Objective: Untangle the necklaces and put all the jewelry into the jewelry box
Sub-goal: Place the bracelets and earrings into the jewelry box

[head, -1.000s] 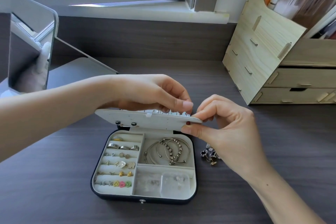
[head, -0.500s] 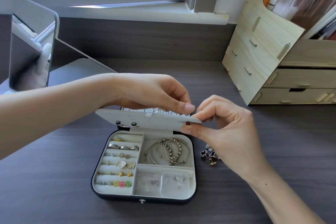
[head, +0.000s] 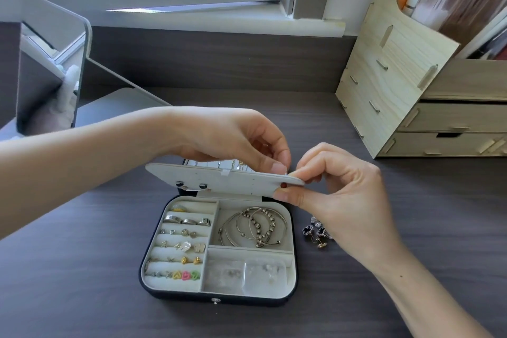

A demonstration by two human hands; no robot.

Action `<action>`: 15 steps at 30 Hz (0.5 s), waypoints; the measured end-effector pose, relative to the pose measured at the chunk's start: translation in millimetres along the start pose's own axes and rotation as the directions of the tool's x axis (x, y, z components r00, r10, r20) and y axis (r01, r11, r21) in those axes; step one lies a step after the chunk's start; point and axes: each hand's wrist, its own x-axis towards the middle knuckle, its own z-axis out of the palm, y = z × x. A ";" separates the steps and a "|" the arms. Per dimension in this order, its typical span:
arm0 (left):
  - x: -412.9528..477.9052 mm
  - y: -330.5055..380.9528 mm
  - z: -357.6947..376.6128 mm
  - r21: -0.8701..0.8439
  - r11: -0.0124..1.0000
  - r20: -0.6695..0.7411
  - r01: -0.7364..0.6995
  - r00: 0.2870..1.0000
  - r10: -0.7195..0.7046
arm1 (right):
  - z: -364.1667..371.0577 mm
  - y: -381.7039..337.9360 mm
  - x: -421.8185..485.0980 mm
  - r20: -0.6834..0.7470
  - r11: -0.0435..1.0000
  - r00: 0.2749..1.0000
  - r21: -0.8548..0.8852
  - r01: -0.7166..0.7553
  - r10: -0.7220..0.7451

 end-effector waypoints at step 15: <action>-2.1 2.9 0.9 0.048 0.999 0.012 -0.013 1.000 0.012 | 0.3 -1.2 0.3 0.001 1.000 1.000 0.006 0.012 -0.012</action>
